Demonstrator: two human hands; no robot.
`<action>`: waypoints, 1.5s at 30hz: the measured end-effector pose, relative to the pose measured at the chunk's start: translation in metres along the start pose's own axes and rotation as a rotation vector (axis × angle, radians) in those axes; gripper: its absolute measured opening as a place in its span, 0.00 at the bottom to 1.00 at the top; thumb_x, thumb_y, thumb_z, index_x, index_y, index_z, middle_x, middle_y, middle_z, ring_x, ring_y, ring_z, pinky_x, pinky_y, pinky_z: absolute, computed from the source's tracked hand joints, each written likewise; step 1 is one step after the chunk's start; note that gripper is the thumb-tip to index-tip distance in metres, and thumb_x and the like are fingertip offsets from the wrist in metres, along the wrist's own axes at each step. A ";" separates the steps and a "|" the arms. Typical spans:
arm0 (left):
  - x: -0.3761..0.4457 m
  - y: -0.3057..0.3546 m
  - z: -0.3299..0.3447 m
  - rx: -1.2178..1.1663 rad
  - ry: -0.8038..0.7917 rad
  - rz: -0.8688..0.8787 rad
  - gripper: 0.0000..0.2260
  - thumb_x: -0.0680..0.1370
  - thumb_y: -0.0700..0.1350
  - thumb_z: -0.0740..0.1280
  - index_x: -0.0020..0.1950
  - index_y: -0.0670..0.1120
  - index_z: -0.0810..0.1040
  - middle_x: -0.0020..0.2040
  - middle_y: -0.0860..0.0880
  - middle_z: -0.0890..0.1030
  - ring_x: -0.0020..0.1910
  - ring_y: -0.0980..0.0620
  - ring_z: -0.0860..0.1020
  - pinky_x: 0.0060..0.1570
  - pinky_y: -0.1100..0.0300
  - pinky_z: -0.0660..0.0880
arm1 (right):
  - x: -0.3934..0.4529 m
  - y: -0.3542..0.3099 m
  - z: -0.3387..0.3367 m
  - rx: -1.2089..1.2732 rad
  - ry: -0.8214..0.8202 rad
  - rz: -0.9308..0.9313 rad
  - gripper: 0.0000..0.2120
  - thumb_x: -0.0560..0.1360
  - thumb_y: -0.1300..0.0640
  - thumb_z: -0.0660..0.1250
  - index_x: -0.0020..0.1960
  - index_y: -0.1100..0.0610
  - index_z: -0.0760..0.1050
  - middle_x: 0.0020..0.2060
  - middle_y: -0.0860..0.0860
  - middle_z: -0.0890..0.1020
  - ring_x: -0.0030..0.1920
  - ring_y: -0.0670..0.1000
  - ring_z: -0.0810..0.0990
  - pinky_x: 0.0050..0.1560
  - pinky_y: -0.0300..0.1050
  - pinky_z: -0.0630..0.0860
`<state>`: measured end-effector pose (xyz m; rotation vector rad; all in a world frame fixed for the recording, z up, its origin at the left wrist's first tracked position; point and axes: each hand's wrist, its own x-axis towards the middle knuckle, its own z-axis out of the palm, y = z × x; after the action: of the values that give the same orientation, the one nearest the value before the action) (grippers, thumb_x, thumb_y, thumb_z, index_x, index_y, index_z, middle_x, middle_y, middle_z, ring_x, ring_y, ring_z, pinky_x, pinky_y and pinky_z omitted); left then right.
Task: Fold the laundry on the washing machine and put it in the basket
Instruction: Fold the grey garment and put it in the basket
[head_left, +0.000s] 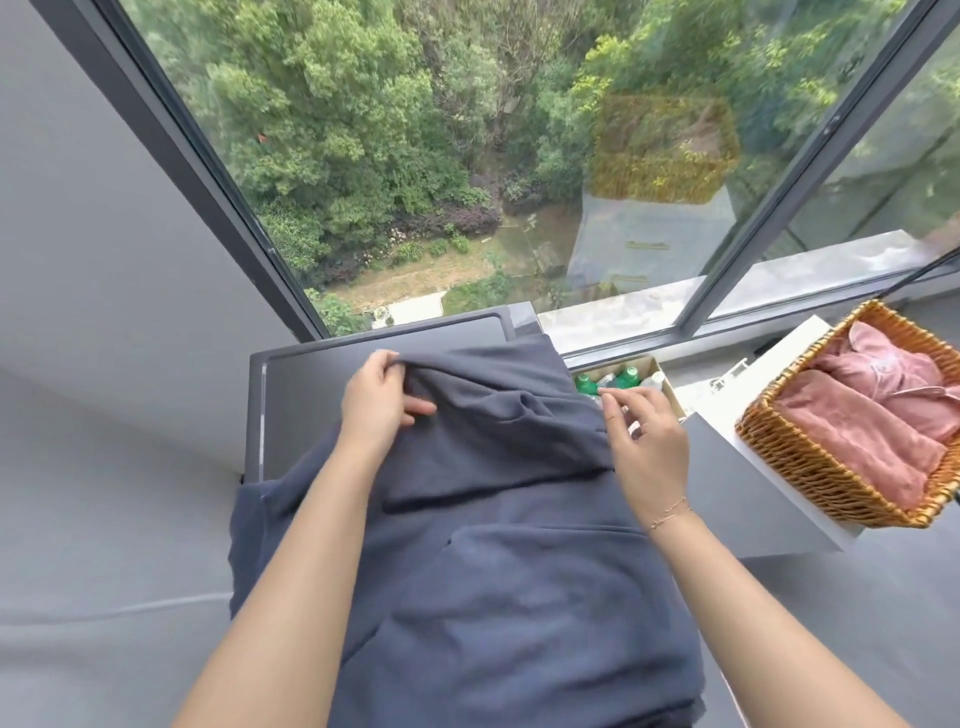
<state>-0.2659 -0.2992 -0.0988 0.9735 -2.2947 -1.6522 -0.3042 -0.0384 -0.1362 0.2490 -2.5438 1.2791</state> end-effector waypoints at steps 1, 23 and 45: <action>0.004 0.004 -0.004 -0.135 0.006 -0.030 0.08 0.84 0.40 0.52 0.53 0.45 0.71 0.39 0.51 0.78 0.25 0.59 0.79 0.22 0.69 0.70 | -0.002 0.002 0.001 0.003 -0.004 0.005 0.05 0.77 0.61 0.66 0.46 0.57 0.81 0.40 0.49 0.77 0.35 0.46 0.72 0.39 0.40 0.70; 0.027 -0.045 -0.029 -0.294 0.228 -0.101 0.07 0.84 0.42 0.56 0.55 0.47 0.73 0.46 0.55 0.78 0.46 0.56 0.76 0.46 0.63 0.72 | 0.014 0.068 0.021 -0.238 -0.455 0.433 0.15 0.72 0.64 0.64 0.52 0.51 0.83 0.50 0.53 0.83 0.55 0.57 0.78 0.50 0.47 0.73; -0.117 -0.075 -0.052 -0.432 0.084 -0.151 0.08 0.79 0.35 0.59 0.49 0.47 0.74 0.46 0.50 0.78 0.50 0.51 0.75 0.49 0.60 0.73 | -0.065 0.094 -0.034 0.076 -0.254 0.564 0.16 0.69 0.74 0.57 0.40 0.55 0.75 0.45 0.54 0.80 0.50 0.56 0.77 0.49 0.42 0.68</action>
<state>-0.1191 -0.2861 -0.1174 1.1014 -1.7379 -2.0067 -0.2630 0.0467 -0.2088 -0.3430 -2.9049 1.6243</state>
